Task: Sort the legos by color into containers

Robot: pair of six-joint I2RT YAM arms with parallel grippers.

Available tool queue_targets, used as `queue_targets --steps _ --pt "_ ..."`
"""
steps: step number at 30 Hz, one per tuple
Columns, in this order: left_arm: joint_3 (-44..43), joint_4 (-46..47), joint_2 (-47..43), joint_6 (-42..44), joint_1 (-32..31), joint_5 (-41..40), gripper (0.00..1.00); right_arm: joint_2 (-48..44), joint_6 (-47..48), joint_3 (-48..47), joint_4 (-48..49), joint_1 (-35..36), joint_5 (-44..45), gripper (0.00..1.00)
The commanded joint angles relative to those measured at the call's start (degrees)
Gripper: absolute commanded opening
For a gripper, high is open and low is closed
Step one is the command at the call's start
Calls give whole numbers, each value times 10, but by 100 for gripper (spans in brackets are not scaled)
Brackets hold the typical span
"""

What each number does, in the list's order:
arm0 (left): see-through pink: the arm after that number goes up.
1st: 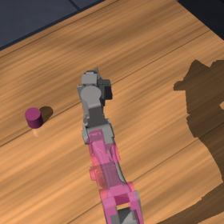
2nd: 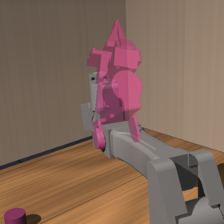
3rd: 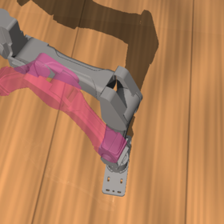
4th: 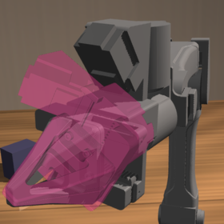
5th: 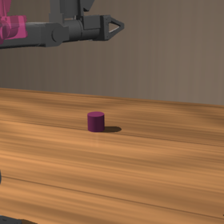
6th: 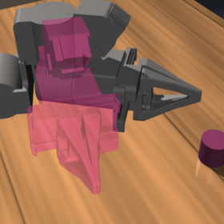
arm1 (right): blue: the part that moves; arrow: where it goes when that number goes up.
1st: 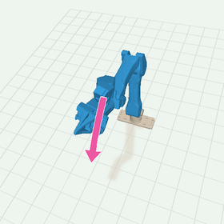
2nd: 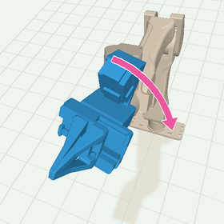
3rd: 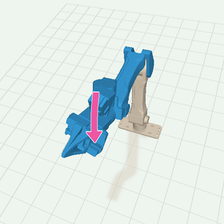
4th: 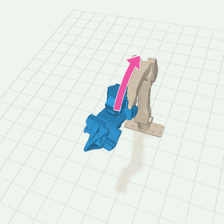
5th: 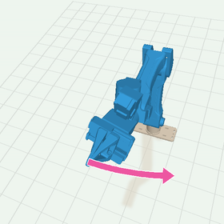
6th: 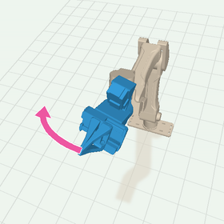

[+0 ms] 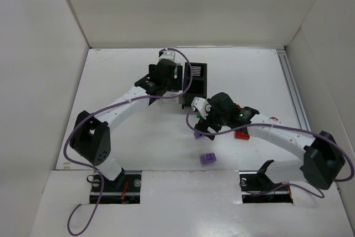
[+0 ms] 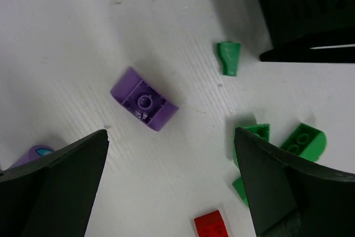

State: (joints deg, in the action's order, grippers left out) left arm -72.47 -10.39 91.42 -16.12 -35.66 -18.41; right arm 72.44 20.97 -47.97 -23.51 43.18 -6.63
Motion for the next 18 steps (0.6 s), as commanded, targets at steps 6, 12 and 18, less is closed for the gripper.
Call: queue_targets --steps 6,12,18 --pt "78 19 -201 -15 -41 24 100 112 62 -38 10 25 -54 99" --pt "231 27 -387 -110 -54 79 100 172 74 -61 29 31 -49 97" --pt "329 -45 -504 -208 -54 101 100 215 79 -68 37 31 -49 88"
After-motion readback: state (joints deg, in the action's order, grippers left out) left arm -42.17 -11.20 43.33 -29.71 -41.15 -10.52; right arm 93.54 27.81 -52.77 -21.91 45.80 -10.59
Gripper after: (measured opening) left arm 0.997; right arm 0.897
